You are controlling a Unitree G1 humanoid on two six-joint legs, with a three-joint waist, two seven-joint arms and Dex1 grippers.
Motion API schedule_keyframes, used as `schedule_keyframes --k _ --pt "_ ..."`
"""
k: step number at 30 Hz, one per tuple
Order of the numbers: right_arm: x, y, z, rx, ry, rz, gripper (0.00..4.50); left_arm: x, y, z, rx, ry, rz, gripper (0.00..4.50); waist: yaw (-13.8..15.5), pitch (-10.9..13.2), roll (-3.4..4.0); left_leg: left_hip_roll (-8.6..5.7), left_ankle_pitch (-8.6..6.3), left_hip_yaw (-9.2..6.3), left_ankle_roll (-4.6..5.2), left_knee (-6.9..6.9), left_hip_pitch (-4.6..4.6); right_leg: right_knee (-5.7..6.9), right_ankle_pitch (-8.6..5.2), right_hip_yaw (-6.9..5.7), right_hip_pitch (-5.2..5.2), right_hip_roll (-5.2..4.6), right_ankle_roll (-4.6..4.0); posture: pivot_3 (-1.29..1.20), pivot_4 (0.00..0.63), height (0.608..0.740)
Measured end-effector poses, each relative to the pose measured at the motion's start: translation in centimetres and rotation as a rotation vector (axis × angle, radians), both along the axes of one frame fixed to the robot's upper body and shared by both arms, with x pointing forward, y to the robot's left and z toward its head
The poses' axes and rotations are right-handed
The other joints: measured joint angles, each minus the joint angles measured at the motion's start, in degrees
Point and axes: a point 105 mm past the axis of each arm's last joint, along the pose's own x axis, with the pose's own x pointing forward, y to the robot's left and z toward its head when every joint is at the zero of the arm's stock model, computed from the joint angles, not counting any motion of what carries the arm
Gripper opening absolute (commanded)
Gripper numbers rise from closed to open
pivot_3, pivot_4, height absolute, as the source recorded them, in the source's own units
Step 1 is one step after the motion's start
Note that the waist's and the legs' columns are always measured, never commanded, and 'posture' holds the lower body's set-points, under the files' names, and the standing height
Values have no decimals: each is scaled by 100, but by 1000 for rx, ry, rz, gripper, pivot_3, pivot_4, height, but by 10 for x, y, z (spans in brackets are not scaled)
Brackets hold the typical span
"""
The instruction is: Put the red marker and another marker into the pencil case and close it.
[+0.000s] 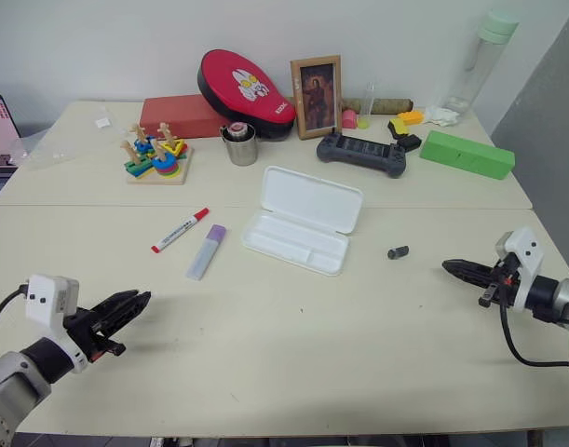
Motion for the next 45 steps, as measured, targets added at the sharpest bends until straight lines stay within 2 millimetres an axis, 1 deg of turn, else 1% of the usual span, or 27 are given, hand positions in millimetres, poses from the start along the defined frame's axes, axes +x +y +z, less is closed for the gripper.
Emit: schedule_keyframes --k 2,5,7,8,11,13,15,17,18,20,22,23,26,28,30,35,38,41,45 --pt "1 9 8 0 -19 35 0 -2 0 10 8 2 -42 1269 -4 0 0 0 0 0 0 0 1 4 0 0 -2 1 -1 0 150 740" --pt "1 31 24 7 -62 129 0 -3 -3 30 39 -22 -108 1269 -4 0 0 0 0 -1 0 0 1 6 -1 0 -2 0 -1 0 150 740" --pt "-2 48 32 -4 -96 203 0 -7 -12 42 48 -27 -176 1269 -3 1 -1 0 0 -1 0 0 -1 4 -1 0 -2 0 -1 0 150 740" --pt "-2 51 33 -6 -100 216 0 -8 -14 43 49 -25 -192 1269 -3 0 -1 0 0 -1 0 0 -1 2 -1 0 -2 0 -1 0 150 740" --pt "-6 68 40 -2 -115 294 0 -22 -27 45 73 18 -284 1269 -4 1 -1 0 0 0 0 -3 -3 1 -3 0 -5 0 -3 0 150 740" --pt "-9 77 41 -8 -116 341 0 -27 -31 44 89 43 -329 1269 -2 1 -1 1 0 -2 0 -4 -2 4 -4 -2 -6 0 -6 0 150 740" --pt "-13 84 40 -13 -105 391 371 -28 -34 46 110 49 -357 1259 0 1 -1 1 0 -2 0 -2 -1 5 -5 -4 -5 0 -6 0 150 740" --pt "-15 94 38 -24 -97 452 696 -25 -37 51 134 32 -383 1259 -1 1 -1 1 0 -2 0 0 -1 5 -5 -3 -6 0 -9 0 150 740" --pt "-15 100 36 -40 -101 479 1006 -24 -39 55 145 15 -392 1259 -2 1 -1 1 0 0 0 2 1 5 -14 -1 -5 0 -25 0 150 740" --pt "-14 110 32 -78 -111 529 1421 -21 -44 58 159 -4 -415 1259 -4 1 -2 1 0 0 0 2 1 4 -16 0 -4 0 -30 0 150 740" --pt "-12 115 27 -110 -115 555 1979 -21 -45 56 160 3 -422 1259 -5 1 -2 1 0 0 0 1 0 4 -8 -1 -5 0 -15 0 150 740" --pt "-10 118 26 -116 -118 565 2191 -21 -46 55 160 7 -425 1259 -5 1 -2 1 0 -1 0 0 0 5 -3 -2 -6 1 -6 0 150 740" --pt "-8 131 20 -135 -125 609 2940 -19 -46 52 169 15 -429 1259 -6 1 -1 1 0 -2 0 -5 -3 6 -5 -4 -10 1 -7 0 150 740" --pt "-6 139 18 -147 -132 633 3520 -18 -45 53 181 12 -428 1259 -8 1 -1 1 0 -2 -1 -6 -4 6 -5 -4 -12 1 -7 0 150 740" --pt "-3 145 16 -158 -135 641 4008 -18 -46 54 186 11 -436 1259 -10 1 -1 1 0 -2 -1 -6 -3 6 -5 -4 -12 1 -7 0 150 740" --pt "21 164 7 -198 -128 628 4008 -19 -43 54 209 23 -447 1259 -51 2 -1 2 1 -1 -1 -4 -1 13 -3 -3 -14 1 -7 0 150 740" --pt "31 164 -1 -262 -108 602 4008 -20 -41 59 228 13 -446 1259 -46 2 -2 1 0 -3 -2 -5 -4 11 -4 -6 -14 1 -7 0 150 740" --pt "32 165 -8 -275 -79 602 4008 -20 -40 59 235 13 -443 1259 -33 2 -2 1 0 -4 -2 -11 -7 11 -5 -7 -19 1 -8 0 150 740" --pt "30 168 -11 -284 -61 611 4008 -20 -38 59 245 17 -439 1259 -51 2 -2 1 0 -3 -2 -14 -7 12 -5 -7 -21 1 -9 0 150 740"
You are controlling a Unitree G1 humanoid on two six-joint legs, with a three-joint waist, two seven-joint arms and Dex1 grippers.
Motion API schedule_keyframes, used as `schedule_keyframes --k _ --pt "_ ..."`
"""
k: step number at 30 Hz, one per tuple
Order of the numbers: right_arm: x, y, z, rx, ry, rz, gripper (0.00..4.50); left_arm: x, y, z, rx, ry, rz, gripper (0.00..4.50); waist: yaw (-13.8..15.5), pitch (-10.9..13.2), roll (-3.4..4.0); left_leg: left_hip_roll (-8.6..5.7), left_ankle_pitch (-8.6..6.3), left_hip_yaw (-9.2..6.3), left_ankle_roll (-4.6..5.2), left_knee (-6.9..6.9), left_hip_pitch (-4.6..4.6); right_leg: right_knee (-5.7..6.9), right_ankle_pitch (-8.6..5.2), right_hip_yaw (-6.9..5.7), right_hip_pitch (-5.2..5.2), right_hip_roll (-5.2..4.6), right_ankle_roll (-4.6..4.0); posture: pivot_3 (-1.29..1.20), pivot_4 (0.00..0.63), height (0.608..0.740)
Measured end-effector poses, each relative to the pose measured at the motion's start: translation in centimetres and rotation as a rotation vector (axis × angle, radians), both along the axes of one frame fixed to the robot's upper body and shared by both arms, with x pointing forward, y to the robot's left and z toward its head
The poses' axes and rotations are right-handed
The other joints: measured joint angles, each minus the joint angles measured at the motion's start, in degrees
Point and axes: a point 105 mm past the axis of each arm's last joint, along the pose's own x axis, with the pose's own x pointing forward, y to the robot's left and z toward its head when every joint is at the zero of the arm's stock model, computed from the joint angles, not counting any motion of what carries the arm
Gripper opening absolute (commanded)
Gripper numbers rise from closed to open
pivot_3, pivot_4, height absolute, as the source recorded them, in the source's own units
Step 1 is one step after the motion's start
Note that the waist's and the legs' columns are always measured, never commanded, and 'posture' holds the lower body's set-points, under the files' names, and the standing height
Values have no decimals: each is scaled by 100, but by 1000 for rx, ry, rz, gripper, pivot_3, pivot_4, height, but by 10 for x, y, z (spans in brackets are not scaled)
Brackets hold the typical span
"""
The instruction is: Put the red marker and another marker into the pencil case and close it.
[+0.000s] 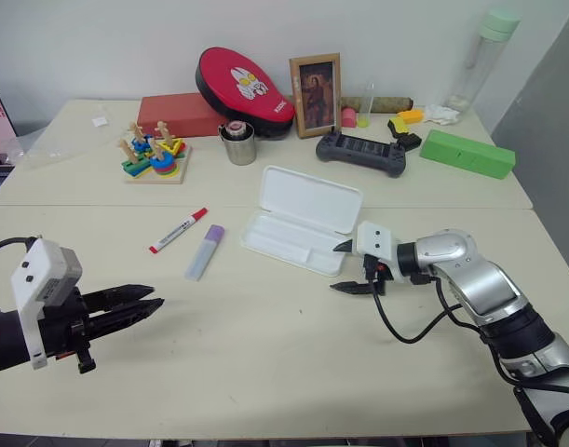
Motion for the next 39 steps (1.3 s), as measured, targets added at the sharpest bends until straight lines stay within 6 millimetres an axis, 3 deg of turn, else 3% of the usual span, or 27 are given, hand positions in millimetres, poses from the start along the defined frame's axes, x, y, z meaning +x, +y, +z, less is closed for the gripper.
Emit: schedule_keyframes --k 10,12,19,28,39 --pt "-3 7 -9 -44 9 32 4008 3 8 0 16 -9 24 1259 -32 0 0 0 0 0 0 1 1 2 0 0 0 0 0 0 150 740" --pt "-1 10 -10 -43 10 37 3741 4 9 1 20 -16 28 1259 -35 0 0 0 0 0 0 2 2 2 0 0 0 0 0 0 150 740" --pt "7 22 -12 -100 -24 61 2144 7 10 5 22 -38 27 1259 -45 0 0 0 0 -1 0 2 2 3 0 -1 0 0 0 0 150 740" --pt "12 23 -11 -170 -51 86 36 10 11 9 33 -69 28 1259 -43 -1 -1 0 0 -2 0 2 5 4 0 -2 4 0 1 0 150 740" --pt "11 20 -10 -221 -76 133 16 12 11 9 33 -77 35 1259 -39 -4 -7 0 1 -5 -1 8 10 4 2 -4 13 0 4 0 150 740"
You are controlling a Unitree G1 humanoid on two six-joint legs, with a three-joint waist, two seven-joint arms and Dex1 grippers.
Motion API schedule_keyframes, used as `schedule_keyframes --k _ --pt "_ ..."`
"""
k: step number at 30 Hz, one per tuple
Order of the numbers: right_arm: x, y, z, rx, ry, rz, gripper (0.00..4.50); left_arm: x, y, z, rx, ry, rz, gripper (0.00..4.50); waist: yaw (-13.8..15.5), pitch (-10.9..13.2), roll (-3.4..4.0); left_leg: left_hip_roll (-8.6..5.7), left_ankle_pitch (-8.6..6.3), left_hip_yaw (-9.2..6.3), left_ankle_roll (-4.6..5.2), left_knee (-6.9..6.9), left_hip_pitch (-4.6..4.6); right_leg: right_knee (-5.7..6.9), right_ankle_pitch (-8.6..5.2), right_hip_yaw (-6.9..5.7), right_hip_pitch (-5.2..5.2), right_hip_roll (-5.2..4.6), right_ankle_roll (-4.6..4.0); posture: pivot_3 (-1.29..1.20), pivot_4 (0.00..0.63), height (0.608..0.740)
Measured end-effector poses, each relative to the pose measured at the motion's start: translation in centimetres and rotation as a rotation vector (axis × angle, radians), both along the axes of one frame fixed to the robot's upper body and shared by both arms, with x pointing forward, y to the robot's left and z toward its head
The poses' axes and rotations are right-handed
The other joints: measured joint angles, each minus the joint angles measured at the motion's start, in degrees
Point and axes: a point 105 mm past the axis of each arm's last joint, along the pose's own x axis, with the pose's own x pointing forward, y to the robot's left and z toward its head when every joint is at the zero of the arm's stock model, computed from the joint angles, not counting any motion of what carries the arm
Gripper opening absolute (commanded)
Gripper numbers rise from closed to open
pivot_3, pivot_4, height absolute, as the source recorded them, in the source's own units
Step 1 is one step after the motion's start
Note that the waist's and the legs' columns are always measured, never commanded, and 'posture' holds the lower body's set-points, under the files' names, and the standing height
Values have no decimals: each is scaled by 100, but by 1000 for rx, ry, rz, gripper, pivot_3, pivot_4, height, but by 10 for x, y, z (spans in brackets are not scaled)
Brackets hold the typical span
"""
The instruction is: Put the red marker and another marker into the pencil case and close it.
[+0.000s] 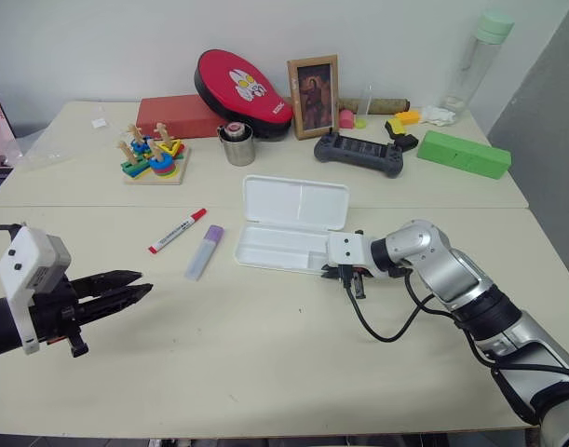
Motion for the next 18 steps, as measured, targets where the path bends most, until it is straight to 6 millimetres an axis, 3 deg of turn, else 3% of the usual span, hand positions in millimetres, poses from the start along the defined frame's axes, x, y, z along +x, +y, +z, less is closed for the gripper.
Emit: schedule_keyframes --k 5,18 --pt "-9 -10 1 -10 23 5 16 1 -2 -1 -2 0 -3 1259 22 1 1 0 0 0 0 -3 -5 -2 0 -1 -3 0 0 0 150 740" --pt "-70 -12 25 145 214 57 16 10 -4 -5 2 28 -33 1259 -9 3 1 0 0 1 0 -5 -8 -1 -1 0 -10 0 -1 0 150 740"
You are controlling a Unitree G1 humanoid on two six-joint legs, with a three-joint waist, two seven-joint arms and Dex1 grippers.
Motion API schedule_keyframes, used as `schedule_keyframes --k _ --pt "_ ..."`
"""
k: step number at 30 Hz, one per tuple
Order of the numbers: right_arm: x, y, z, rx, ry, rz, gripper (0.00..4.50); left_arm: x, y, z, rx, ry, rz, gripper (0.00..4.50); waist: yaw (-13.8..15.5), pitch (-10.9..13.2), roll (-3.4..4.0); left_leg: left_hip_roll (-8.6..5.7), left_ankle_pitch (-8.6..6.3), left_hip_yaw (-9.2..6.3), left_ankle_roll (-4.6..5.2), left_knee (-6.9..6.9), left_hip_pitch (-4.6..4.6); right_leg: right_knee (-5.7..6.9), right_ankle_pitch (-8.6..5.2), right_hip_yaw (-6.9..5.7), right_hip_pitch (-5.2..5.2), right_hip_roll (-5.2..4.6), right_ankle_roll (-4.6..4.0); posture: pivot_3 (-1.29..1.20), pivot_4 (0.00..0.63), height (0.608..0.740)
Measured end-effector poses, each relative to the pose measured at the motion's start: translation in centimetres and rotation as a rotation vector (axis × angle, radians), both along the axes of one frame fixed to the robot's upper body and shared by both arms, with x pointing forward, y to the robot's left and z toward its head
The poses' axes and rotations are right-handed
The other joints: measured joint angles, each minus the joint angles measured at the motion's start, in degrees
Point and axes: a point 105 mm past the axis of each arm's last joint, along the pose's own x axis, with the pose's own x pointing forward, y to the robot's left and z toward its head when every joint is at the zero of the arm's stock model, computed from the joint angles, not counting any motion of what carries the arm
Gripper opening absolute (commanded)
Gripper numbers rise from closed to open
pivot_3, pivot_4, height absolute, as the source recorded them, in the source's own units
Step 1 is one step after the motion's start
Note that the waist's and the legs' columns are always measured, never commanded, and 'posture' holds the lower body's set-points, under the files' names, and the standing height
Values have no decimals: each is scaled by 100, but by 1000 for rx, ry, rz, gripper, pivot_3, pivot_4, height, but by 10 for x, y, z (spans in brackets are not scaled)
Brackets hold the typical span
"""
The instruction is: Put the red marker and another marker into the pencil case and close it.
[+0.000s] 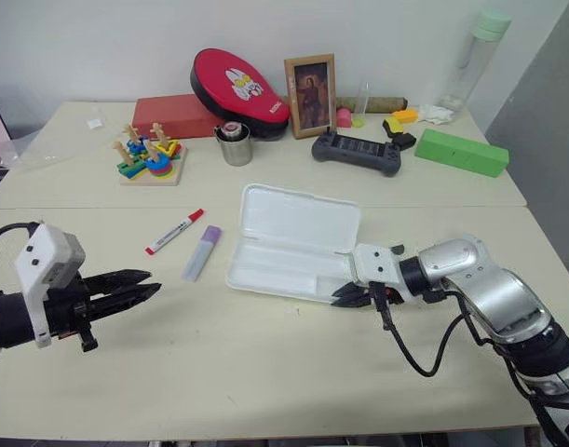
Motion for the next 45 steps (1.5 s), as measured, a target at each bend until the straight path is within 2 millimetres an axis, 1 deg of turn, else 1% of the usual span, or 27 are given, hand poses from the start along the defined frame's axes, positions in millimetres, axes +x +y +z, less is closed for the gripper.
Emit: schedule_keyframes --k 6,9,13,18,23,29,31,35,37,42,43,44,45 --pt "-12 4 6 15 7 29 16 4 -1 1 11 17 -27 1259 -3 0 0 0 0 1 0 -2 -2 -1 -1 0 -5 0 -1 0 150 740" --pt "-15 3 3 10 15 32 16 5 -2 3 23 19 -46 1259 -5 0 0 0 0 1 0 -2 -4 -1 -1 1 -7 0 -1 0 150 740" --pt "-19 1 -4 -6 37 32 16 7 0 6 25 20 -47 1259 -5 0 0 0 0 1 0 -2 -5 0 -1 0 -8 0 -1 0 150 740" --pt "-27 -1 -18 -37 64 58 16 7 0 10 46 22 -65 1259 -6 1 0 0 0 2 0 -2 -6 0 -1 1 -9 0 -1 0 150 740" --pt "-27 -3 -31 -65 72 64 16 7 -1 11 47 28 -77 1259 -11 1 0 0 0 2 0 -2 -6 0 -1 1 -9 0 -1 0 150 740" --pt "-26 -4 -41 -89 73 77 16 4 -3 10 49 47 -93 1259 -23 1 0 0 0 2 0 -1 -5 1 -1 1 -8 0 0 0 150 740" --pt "-26 -5 -41 -88 70 81 537 4 -4 10 50 50 -95 1259 -22 1 -1 0 0 1 0 -1 -5 1 -1 1 -7 0 0 0 150 740" --pt "-25 -6 -41 -92 70 83 1338 3 -4 10 51 51 -96 1259 -23 1 0 0 0 1 0 -1 -5 1 -1 1 -7 0 -1 0 150 740" --pt "-24 -6 -42 -96 73 82 1905 3 -4 10 51 51 -96 1259 -23 1 0 0 0 1 0 -1 -5 1 -1 1 -7 0 0 0 150 740" --pt "-21 -1 -32 -67 81 80 3106 3 -4 10 51 50 -96 1259 -25 1 -1 0 0 1 0 -1 -5 2 -1 0 -7 0 -1 0 150 740" --pt "-20 -1 -32 -63 86 74 3246 4 -4 10 51 50 -96 1259 -24 1 -1 0 0 1 0 -1 -5 2 -1 0 -7 0 -1 0 150 740" --pt "-20 -1 -31 -57 92 69 3590 4 -4 10 51 50 -96 1259 -24 1 0 0 0 1 0 -1 -5 2 -1 0 -7 0 -1 0 150 740" --pt "-20 -1 -29 -45 97 62 3763 4 -4 11 51 48 -96 1259 -24 1 0 0 0 1 0 -1 -5 2 -1 0 -7 0 -1 0 150 740"
